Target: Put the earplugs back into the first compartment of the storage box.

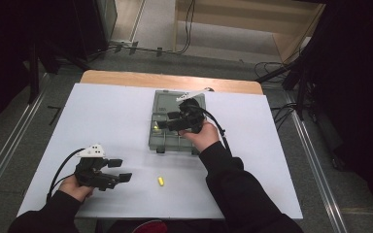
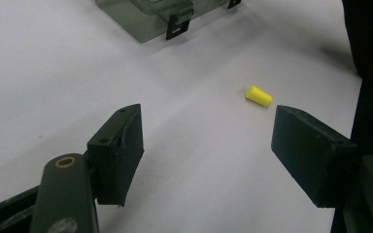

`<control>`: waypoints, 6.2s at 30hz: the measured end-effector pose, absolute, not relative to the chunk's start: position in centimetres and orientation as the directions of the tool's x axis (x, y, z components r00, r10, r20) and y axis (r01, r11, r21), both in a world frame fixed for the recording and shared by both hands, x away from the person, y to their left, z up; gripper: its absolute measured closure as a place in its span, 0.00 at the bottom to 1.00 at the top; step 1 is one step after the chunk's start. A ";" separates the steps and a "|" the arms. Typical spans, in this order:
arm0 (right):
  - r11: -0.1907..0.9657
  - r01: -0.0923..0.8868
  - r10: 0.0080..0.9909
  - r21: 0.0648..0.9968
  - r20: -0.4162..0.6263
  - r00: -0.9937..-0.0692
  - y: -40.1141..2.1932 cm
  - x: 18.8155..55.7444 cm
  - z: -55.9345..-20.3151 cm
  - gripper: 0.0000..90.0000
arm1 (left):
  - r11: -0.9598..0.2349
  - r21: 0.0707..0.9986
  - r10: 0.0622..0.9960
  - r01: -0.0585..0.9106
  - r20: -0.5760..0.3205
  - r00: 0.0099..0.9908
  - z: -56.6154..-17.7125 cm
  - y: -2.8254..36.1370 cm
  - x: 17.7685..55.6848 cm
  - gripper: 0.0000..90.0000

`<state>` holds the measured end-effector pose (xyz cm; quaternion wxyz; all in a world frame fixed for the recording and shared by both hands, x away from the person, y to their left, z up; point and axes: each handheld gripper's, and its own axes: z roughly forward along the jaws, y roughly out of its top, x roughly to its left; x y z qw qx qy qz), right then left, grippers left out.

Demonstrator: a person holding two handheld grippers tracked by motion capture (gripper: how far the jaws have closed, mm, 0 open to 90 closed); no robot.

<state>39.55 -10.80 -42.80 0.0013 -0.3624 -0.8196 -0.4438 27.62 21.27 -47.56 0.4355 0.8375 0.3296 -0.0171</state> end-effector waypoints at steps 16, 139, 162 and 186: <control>0.321 0.605 0.588 0.729 0.347 -0.730 -13.5 36.7 -42.4 0.32 | -0.416 0.715 0.519 0.562 -0.321 0.793 -47.6 20.5 28.8 0.31; 0.483 0.659 0.563 0.576 0.372 -0.738 -9.4 29.3 -48.1 0.87 | -0.417 0.713 0.536 0.564 -0.308 0.786 -47.6 20.7 28.9 0.30; 0.418 0.637 0.560 0.648 0.368 -0.742 -10.8 32.1 -45.0 0.87 | -0.410 0.704 0.566 0.580 -0.303 0.767 -48.2 21.4 27.7 0.31; 0.421 0.632 0.551 0.651 0.369 -0.748 -9.3 34.2 -43.8 0.87 | -0.408 0.704 0.572 0.581 -0.299 0.764 -48.3 21.4 27.5 0.31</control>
